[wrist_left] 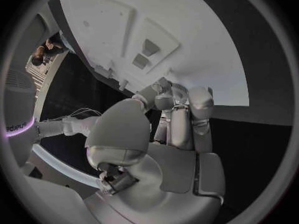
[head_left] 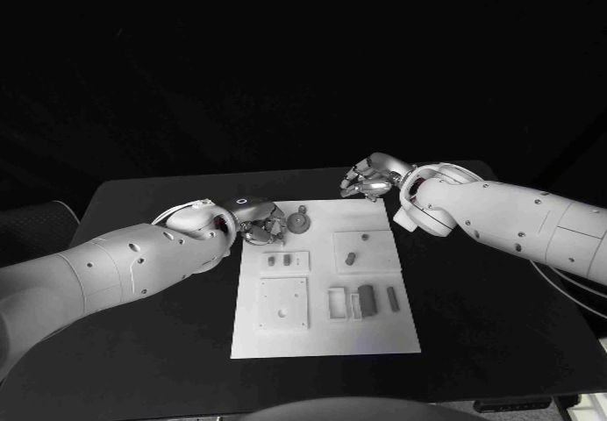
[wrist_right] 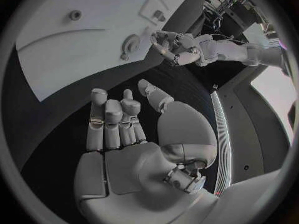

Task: Assemble the parts on the task board

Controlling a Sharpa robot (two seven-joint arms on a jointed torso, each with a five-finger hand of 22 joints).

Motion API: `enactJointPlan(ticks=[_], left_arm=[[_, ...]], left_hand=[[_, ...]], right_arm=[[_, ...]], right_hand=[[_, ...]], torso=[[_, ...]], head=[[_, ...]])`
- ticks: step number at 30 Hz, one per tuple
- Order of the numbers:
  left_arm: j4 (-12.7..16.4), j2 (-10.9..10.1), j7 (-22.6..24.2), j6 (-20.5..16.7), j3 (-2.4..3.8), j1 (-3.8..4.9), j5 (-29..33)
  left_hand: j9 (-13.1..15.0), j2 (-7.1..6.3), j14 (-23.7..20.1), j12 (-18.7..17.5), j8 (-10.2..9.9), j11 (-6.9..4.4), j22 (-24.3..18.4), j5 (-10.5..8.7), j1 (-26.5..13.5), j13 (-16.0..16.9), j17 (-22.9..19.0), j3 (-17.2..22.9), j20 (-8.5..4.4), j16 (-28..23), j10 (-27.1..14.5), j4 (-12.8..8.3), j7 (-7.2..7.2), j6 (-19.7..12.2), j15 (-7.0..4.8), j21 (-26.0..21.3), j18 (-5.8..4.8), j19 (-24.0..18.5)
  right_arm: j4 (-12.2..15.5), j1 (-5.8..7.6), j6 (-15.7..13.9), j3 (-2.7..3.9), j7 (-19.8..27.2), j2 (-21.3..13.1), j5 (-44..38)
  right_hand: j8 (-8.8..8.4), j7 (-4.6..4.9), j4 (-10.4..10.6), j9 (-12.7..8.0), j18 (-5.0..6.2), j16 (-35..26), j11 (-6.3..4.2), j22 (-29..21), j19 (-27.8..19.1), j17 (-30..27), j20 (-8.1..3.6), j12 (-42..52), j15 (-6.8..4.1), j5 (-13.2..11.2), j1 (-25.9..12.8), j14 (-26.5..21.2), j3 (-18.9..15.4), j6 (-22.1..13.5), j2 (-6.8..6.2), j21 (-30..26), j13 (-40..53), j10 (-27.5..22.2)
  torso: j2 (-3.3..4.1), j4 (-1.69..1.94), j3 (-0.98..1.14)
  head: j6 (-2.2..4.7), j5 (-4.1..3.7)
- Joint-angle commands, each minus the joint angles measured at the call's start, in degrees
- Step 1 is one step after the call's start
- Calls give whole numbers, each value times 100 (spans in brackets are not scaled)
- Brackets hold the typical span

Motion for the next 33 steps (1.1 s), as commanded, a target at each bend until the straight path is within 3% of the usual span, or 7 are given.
enactJointPlan(ticks=[1, 11, 33], left_arm=[[5, 11, -1, 169, -1, 7, 18], [-5, 55, 9, 238, -39, 6, 8], [-58, 117, 4, 275, -50, 4, -93]], left_hand=[[4, 18, 0, 1, 15, 17, 85, -7, -10, -6, 4, 39, 27, -9, -43, -9, 93, 859, -21, 38, 695, 14], [6, 19, 2, 0, 12, 18, 84, -8, -14, -7, 9, 40, 27, -9, -43, -9, 94, 858, -20, 38, 694, 14], [17, 22, 3, -2, 2, 19, 82, -9, -18, -10, 12, 51, 24, -12, -41, -13, 94, 856, -19, 38, 691, 13]], right_arm=[[3, 0, 34, 3, 32, 3, -11], [1, 0, 35, 3, 34, 10, -11], [2, 0, 34, 3, 34, 9, -11]], right_hand=[[-27, 42, 40, 8, 71, 27, 25, 50, 29, -7, -7, 35, -43, 28, -37, 8, 1, -11, 4, -23, 5, 7], [-27, 42, 39, 9, 71, 27, 25, 50, 29, -7, -7, 36, -43, 28, -36, 8, 1, -11, 3, -23, 5, 6], [-29, 42, 39, 11, 71, 26, 25, 50, 29, -7, -8, 36, -43, 29, -37, 8, 2, -11, 3, -23, 4, 6]], torso=[[1, 0, -1], [1, -1, 0], [1, -2, 1]], head=[[-5, 1], [-7, 3], [-6, -4]])
